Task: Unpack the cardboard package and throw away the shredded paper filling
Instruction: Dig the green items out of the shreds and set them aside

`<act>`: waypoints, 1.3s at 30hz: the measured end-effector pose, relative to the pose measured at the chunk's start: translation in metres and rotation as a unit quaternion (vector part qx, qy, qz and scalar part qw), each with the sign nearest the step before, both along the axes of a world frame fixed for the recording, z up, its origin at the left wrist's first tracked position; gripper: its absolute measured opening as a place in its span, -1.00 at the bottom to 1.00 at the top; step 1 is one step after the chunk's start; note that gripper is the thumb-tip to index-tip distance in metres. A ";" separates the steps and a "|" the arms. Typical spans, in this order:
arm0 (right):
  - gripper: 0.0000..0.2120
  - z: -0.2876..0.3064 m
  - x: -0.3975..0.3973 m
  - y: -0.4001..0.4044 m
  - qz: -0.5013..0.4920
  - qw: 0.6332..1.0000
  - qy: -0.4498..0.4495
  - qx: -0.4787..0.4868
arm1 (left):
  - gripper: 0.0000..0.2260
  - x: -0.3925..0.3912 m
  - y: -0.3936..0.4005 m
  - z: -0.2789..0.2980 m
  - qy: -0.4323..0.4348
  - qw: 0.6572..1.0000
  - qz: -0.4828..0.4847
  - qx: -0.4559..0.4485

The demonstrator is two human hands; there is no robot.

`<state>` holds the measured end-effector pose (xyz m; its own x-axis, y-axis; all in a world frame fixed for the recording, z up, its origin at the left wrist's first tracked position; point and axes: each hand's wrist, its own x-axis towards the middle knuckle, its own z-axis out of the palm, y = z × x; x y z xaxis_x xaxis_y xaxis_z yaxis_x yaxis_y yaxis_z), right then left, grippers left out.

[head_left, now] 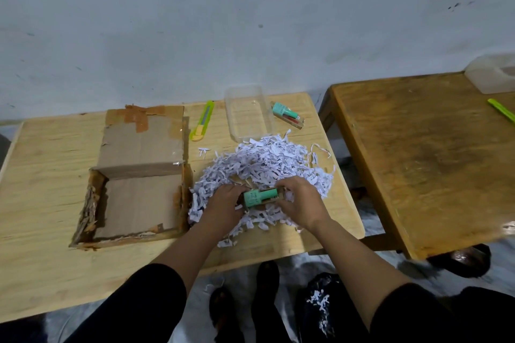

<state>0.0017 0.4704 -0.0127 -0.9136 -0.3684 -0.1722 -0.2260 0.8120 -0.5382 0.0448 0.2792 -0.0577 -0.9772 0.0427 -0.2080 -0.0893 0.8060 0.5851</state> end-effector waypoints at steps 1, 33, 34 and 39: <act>-0.71 0.004 0.000 0.003 0.000 1.000 0.000 -0.008 | -0.57 0.000 0.000 0.000 0.000 1.000 0.002 0.001; -0.57 0.007 -0.149 0.029 -0.366 0.888 -0.064 -0.270 | -0.57 -0.012 -0.003 0.000 -0.033 0.998 -0.014 -0.048; -0.58 0.003 -0.155 0.027 -0.355 0.894 -0.062 -0.265 | -0.57 -0.012 -0.003 0.000 -0.042 0.998 -0.012 -0.051; -0.61 -0.010 -0.165 0.020 -0.271 0.939 -0.037 -0.211 | -0.57 -0.013 -0.003 0.000 -0.072 0.996 0.010 -0.049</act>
<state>-0.1636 0.4902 -0.0230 -0.9779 0.0963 -0.1855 0.2086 0.5080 -0.8357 0.0319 0.2764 -0.0573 -0.9377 -0.0047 -0.3475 -0.1837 0.8556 0.4839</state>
